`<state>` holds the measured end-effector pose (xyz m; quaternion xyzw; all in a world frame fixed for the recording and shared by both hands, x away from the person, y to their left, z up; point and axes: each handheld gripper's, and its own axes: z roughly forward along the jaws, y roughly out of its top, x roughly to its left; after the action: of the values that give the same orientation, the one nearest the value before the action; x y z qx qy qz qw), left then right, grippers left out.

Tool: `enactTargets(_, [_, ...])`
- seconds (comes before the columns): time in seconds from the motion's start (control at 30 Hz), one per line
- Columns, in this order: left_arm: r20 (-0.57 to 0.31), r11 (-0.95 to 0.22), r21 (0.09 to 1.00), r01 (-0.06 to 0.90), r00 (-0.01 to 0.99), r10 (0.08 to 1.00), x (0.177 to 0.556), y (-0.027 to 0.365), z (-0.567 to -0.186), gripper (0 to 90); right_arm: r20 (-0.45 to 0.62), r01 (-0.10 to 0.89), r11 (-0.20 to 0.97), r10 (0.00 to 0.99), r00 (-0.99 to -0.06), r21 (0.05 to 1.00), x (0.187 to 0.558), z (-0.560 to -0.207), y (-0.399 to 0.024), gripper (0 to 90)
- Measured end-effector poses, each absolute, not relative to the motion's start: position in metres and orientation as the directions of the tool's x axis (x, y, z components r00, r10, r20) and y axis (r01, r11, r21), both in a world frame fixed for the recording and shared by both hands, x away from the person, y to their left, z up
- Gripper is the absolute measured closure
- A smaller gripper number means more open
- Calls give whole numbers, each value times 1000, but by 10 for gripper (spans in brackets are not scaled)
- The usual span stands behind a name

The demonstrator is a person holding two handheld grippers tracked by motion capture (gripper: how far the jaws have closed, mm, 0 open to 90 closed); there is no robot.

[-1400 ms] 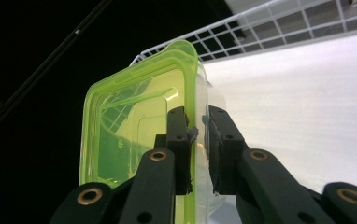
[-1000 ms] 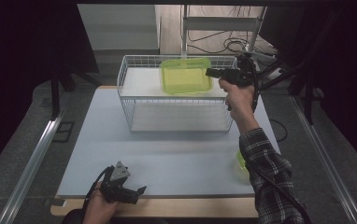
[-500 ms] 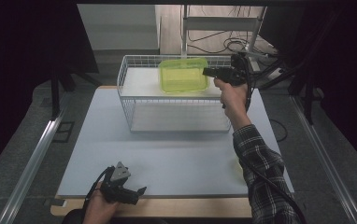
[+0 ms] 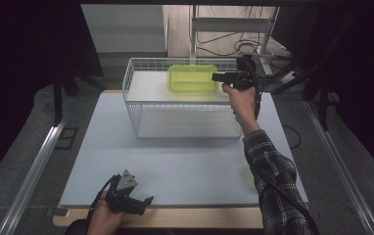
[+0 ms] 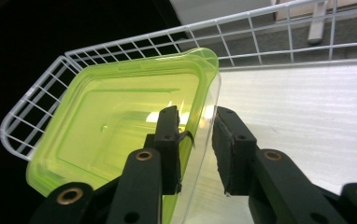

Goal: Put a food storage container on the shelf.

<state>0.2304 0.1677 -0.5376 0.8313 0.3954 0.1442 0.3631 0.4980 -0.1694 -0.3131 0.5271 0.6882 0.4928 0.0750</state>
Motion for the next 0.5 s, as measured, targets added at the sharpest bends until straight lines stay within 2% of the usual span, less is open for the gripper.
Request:
enactTargets(0.2, [-48, -426, 716, 553, 648, 760, 230, 167, -538, 10, 403, 658, -16, 802, -441, 753, 504, -316, -167, 650])
enactTargets(0.27, [-48, -426, 716, 553, 648, 760, 230, 167, -538, 10, 362, 644, 10, 820, -444, 765, 505, -315, -165, 584])
enactTargets(0.3, [-48, -427, 715, 554, 648, 760, 230, 167, -538, 10, 330, 632, 33, 832, -446, 774, 506, -314, -163, 574])
enactTargets(0.5, [-48, -427, 716, 552, 649, 759, 230, 167, -538, 10, 295, 616, 58, 840, -455, 786, 504, -313, -161, 542])
